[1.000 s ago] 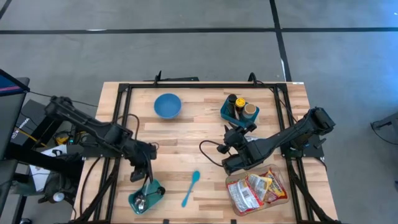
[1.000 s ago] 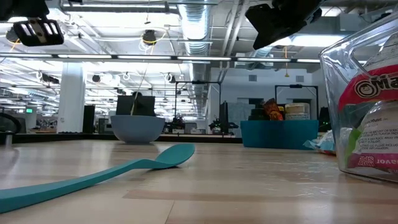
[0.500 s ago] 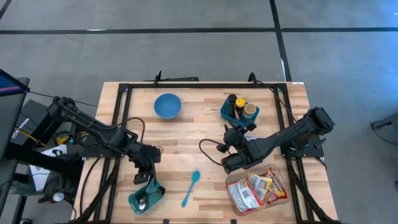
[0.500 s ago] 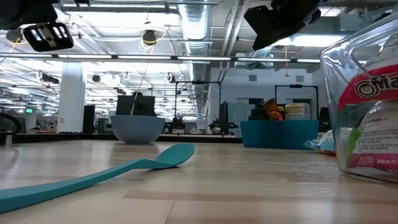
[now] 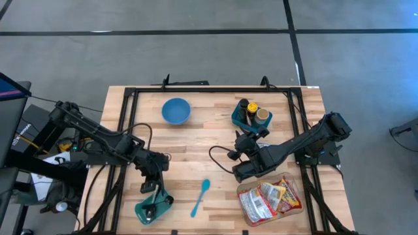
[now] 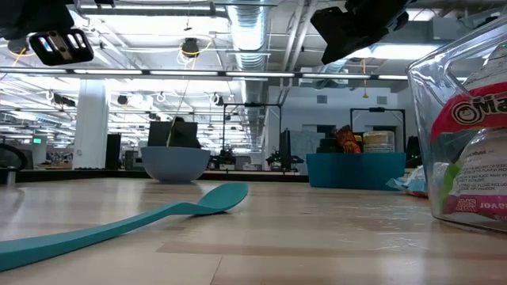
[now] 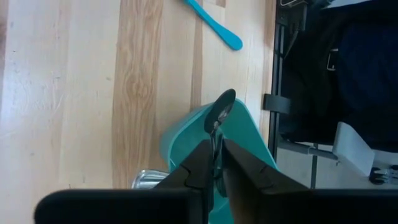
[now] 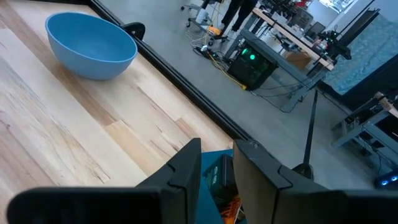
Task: Pick & Place Food Item
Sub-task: Put the black spoon into the green bin
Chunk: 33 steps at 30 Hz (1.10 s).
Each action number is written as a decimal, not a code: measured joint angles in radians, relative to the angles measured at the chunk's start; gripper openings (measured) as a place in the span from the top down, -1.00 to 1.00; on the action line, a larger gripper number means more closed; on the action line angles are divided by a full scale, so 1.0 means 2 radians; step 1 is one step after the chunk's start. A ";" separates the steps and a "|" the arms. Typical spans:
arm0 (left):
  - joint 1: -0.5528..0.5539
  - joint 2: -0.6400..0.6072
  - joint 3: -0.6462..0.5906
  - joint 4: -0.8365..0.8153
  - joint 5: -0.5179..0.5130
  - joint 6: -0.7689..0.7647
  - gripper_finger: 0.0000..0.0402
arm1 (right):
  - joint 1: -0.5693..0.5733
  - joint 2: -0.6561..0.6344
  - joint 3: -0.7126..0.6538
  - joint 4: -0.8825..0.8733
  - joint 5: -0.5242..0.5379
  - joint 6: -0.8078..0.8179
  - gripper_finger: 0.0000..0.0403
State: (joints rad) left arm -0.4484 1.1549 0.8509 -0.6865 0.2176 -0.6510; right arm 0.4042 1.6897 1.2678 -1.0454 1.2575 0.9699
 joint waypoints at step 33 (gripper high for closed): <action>-0.019 0.000 -0.045 0.068 -0.004 -0.017 0.61 | 0.000 0.000 -0.011 0.006 -0.012 0.000 0.57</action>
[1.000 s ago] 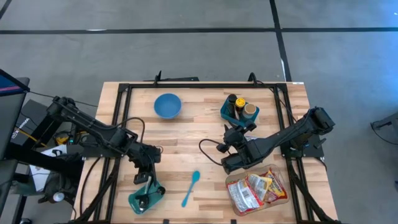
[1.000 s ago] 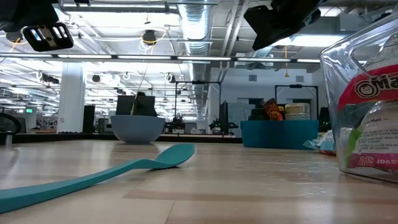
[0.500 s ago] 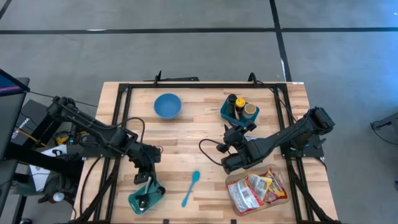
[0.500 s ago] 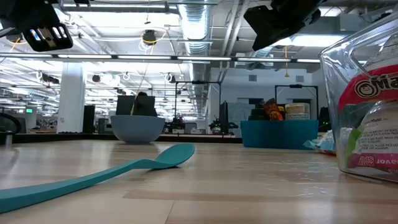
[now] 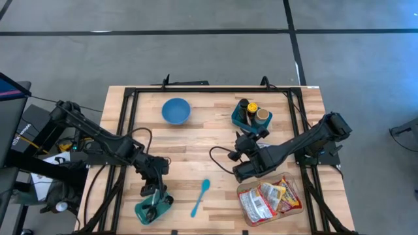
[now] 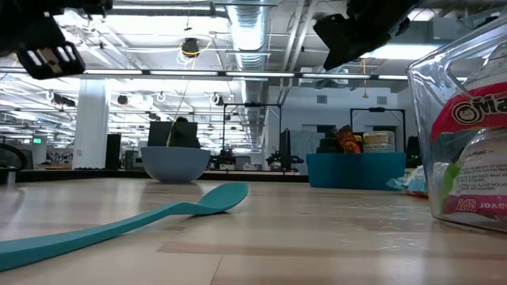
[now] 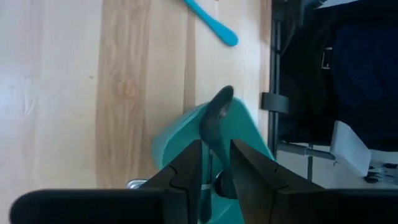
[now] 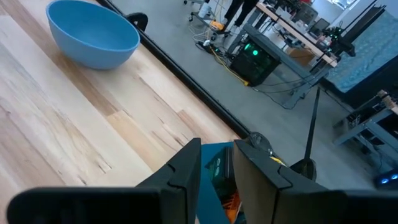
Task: Pick & Place Food Item
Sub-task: Put the black spoon into the green bin, then put the blue spoon into the green bin
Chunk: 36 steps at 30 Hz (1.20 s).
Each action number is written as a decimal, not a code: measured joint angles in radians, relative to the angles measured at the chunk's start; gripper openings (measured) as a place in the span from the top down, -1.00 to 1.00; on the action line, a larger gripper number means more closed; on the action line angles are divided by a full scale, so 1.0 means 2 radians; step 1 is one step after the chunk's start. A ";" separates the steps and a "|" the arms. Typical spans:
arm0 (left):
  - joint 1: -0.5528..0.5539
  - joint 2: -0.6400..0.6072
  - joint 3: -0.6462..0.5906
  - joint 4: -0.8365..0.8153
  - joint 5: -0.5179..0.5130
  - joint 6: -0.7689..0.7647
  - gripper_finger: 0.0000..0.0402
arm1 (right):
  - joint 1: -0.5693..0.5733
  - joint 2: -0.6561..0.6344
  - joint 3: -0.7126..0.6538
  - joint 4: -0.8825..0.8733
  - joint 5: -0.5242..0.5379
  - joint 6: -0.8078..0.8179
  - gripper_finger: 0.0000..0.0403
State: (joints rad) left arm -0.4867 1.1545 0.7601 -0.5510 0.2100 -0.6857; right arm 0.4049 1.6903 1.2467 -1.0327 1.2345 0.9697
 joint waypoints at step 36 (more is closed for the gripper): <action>0.083 0.000 -0.034 0.307 -0.173 0.000 0.61 | -0.005 0.000 -0.022 0.009 -0.002 0.000 0.57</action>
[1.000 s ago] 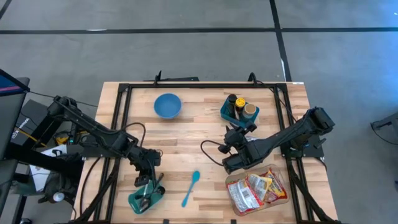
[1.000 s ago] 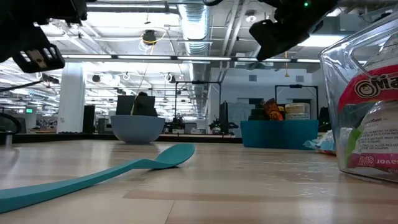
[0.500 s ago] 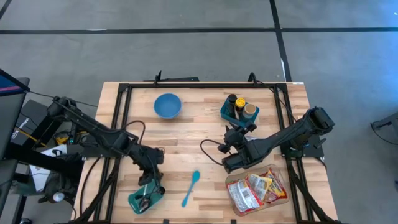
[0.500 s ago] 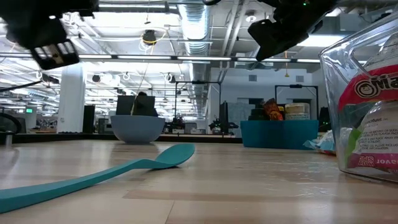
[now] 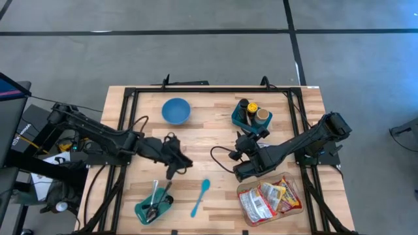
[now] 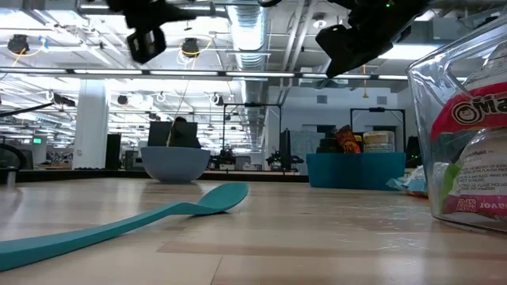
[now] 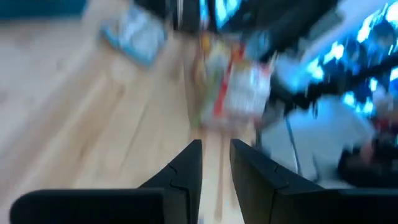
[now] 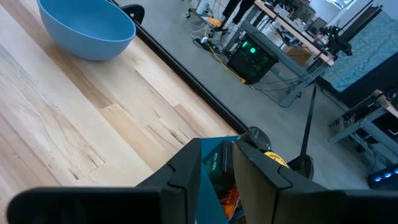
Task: Pick & Place Food Item
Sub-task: Put the blue spoon into the green bin
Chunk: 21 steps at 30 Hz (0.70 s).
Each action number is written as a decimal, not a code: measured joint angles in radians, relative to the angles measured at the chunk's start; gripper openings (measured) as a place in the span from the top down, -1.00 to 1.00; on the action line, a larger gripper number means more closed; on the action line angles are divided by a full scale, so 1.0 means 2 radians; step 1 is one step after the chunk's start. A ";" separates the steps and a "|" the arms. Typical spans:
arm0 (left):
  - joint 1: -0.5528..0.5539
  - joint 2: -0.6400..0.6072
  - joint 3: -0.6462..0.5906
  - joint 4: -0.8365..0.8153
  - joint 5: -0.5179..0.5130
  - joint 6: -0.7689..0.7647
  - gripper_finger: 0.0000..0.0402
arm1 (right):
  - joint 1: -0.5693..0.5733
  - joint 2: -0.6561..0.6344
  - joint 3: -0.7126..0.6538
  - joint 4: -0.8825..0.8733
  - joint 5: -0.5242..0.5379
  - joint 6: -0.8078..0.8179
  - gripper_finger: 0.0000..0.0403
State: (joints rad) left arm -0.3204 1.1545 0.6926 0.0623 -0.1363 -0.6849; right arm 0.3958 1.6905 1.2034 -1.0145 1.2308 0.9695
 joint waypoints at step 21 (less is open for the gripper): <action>0.003 0.000 -0.001 0.158 -0.054 0.314 0.61 | -0.013 0.000 0.000 -0.001 0.000 -0.005 0.57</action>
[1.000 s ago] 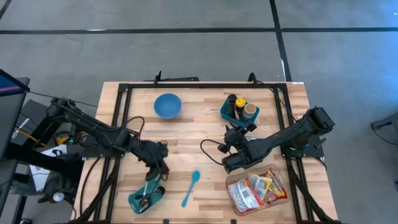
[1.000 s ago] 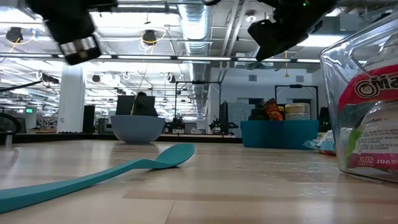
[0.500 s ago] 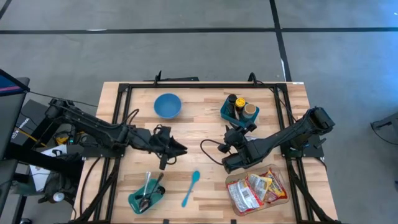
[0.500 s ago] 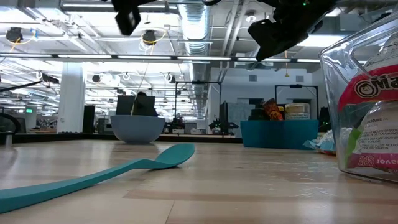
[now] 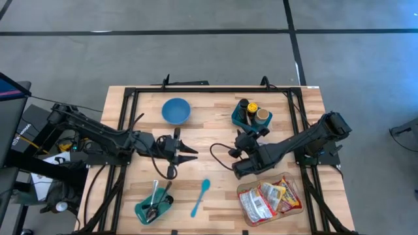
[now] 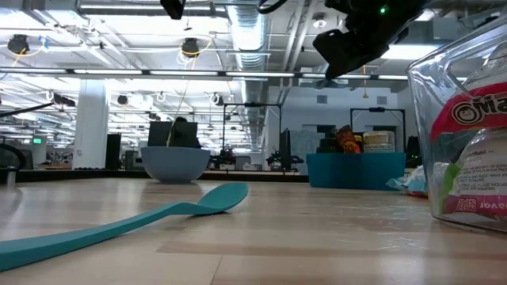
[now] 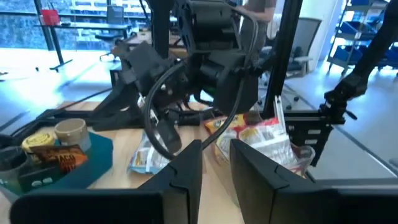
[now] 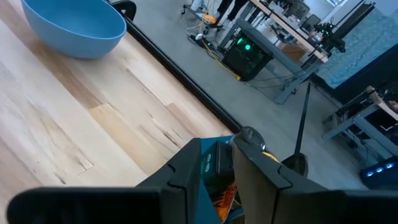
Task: Pick & Place Food Item
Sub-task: Put the blue spoon into the green bin
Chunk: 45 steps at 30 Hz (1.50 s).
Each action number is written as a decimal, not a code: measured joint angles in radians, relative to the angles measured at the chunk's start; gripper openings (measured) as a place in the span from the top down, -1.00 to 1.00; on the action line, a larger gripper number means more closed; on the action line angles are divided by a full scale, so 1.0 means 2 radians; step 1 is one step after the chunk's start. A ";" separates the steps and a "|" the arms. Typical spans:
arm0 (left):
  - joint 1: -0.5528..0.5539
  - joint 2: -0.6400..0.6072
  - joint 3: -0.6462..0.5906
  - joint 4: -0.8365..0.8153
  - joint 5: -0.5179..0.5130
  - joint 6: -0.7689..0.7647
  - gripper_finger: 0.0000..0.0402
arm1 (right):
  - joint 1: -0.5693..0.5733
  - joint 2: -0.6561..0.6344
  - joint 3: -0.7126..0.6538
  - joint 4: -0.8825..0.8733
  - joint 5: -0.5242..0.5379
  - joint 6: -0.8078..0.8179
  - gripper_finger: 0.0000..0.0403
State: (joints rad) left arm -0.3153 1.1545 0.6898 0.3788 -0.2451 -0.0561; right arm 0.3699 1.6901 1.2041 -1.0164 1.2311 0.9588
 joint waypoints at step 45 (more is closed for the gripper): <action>0.010 0.000 -0.044 0.085 -0.010 -0.014 0.61 | -0.039 0.000 0.000 0.050 -0.053 -0.077 0.57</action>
State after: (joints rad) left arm -0.2947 1.1549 0.6018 0.5487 -0.2643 -0.0834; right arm 0.2924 1.6897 1.2041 -0.9169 1.1248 0.8048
